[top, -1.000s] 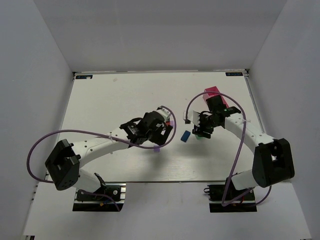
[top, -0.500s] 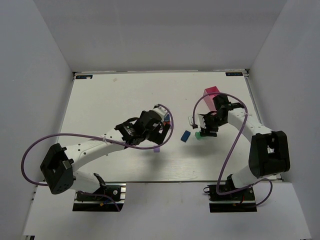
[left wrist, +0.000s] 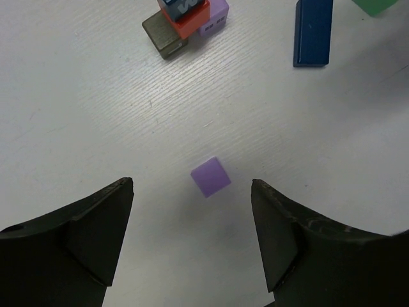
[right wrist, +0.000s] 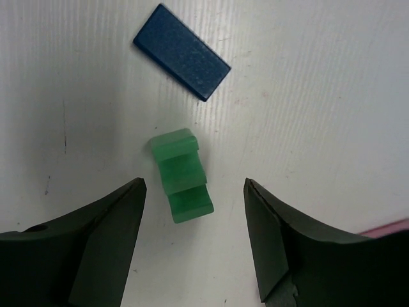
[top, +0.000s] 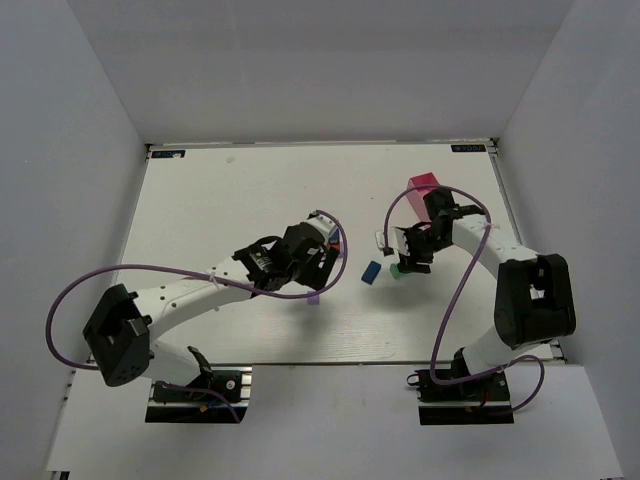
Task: Build the wood block tower
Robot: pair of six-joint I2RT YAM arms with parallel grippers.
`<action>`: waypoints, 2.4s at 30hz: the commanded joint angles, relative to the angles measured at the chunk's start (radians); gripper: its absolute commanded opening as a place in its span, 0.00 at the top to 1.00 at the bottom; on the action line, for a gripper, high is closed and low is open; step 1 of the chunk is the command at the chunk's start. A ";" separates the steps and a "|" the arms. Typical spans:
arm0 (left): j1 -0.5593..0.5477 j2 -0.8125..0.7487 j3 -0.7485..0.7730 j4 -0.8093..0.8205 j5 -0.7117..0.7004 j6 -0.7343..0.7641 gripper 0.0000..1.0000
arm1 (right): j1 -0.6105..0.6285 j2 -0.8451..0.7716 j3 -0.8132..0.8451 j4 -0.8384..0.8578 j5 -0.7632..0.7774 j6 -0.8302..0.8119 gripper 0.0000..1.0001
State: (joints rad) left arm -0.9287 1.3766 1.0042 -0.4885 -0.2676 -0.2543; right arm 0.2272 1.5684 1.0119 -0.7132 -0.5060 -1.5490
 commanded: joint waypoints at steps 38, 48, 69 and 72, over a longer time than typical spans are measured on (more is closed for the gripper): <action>-0.025 0.357 0.140 -0.183 -0.064 -0.669 0.38 | -0.011 -0.488 -0.131 0.405 -0.118 0.903 0.62; -0.025 0.366 0.122 -0.183 -0.084 -0.669 0.39 | -0.017 -0.499 -0.145 0.405 -0.129 0.899 0.60; -0.025 0.375 0.103 -0.165 -0.084 -0.669 0.41 | -0.035 -0.507 -0.151 0.402 -0.144 0.902 0.59; -0.025 0.384 0.103 -0.165 -0.084 -0.669 0.41 | -0.035 -0.505 -0.151 0.402 -0.146 0.902 0.59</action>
State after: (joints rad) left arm -0.9493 1.7630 1.1110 -0.6674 -0.3298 -0.9108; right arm 0.1993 1.0851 0.8684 -0.3340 -0.6277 -0.6571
